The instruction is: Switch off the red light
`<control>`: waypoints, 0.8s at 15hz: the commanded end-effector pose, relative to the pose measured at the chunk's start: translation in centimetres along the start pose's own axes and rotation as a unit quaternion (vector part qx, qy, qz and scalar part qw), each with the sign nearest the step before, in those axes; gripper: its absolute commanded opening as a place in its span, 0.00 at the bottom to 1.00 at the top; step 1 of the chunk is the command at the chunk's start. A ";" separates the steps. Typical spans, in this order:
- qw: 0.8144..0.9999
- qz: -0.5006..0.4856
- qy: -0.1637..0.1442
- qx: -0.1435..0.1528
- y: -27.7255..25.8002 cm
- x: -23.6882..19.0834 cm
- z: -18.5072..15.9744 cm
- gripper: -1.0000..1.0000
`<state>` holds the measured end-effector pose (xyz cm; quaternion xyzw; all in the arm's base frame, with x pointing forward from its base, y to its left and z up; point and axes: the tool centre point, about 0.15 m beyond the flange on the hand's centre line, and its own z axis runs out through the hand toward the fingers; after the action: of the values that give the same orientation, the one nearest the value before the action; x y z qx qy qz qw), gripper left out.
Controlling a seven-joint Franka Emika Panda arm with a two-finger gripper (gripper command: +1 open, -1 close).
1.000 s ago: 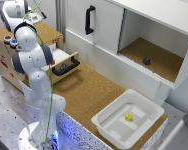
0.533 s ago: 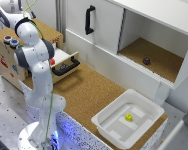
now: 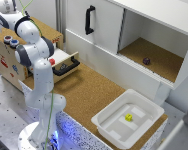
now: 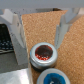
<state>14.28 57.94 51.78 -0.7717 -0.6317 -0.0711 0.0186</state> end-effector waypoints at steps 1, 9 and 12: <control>0.994 -0.031 -0.100 -0.013 0.0 5.4 0.6 0.00; 0.995 -0.032 -0.096 -0.006 1.1 5.6 3.2 0.00; 0.995 -0.037 -0.094 -0.006 1.8 6.0 4.4 0.00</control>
<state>14.75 59.54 49.05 -0.7560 -0.6510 -0.0681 0.0057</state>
